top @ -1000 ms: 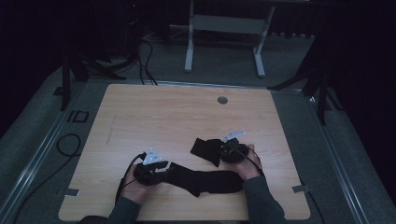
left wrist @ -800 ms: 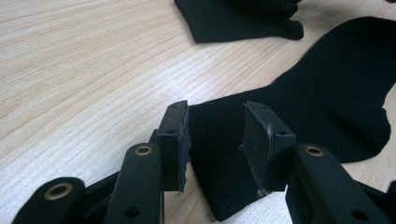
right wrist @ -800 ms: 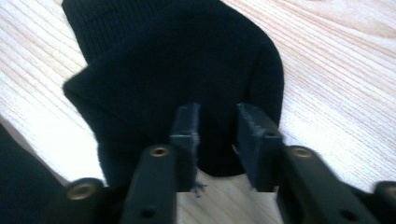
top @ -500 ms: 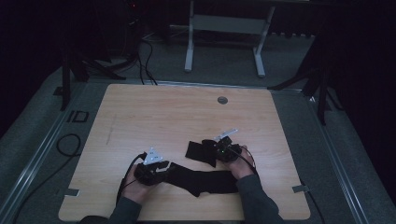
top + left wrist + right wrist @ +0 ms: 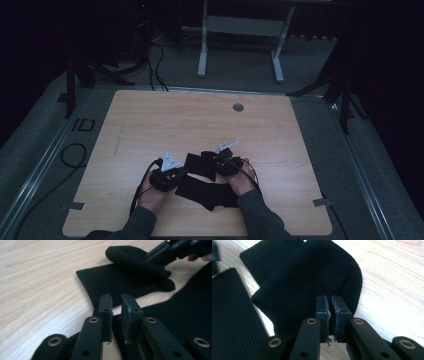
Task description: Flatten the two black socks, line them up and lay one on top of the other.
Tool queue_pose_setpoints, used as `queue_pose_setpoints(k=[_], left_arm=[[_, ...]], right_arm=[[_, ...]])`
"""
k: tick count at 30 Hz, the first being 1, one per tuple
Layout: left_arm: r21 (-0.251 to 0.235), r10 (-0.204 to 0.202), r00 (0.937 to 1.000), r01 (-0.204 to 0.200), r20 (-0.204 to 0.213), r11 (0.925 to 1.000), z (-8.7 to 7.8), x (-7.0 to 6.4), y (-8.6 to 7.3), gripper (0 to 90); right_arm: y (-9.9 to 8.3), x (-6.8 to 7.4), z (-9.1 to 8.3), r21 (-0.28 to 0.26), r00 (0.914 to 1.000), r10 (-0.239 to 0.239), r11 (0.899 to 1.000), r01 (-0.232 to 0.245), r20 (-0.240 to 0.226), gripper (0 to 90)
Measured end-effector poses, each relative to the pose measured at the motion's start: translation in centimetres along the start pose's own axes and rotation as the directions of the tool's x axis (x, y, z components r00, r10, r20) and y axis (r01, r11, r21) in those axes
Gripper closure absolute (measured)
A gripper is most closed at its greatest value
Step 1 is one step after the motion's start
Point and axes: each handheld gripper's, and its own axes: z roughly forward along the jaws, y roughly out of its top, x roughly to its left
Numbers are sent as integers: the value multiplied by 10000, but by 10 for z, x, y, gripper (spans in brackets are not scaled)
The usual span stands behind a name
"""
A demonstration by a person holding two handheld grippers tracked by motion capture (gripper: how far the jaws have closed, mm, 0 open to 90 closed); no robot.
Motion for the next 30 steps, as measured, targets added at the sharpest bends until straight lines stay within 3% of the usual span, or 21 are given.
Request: queue_pose_setpoints(k=[7, 12, 17, 24, 30], left_arm=[[161, 61, 9993, -55, -372, 9999, 12, 4, 6, 887], [653, 171, 9975, -127, -681, 9978, 17, 5, 4, 900], [677, 334, 9957, -276, -862, 9973, 19, 3, 3, 900], [704, 340, 9957, -279, -866, 9971, 18, 3, 2, 900], [668, 296, 9958, -239, -863, 9975, 18, 3, 2, 900]], right_arm=[[2, 6, 2, -28, 9999, -134, 9999, 134, -48, 844], [3, 3, 2, 31, 9997, -101, 9999, 101, -235, 844], [1, 1, 0, -20, 9987, -169, 9999, 168, -481, 846], [-7, 1, -15, -340, 9992, -392, 9987, 389, -82, 852], [-18, -6, -31, -638, 9994, -292, 9975, 304, 210, 852]])
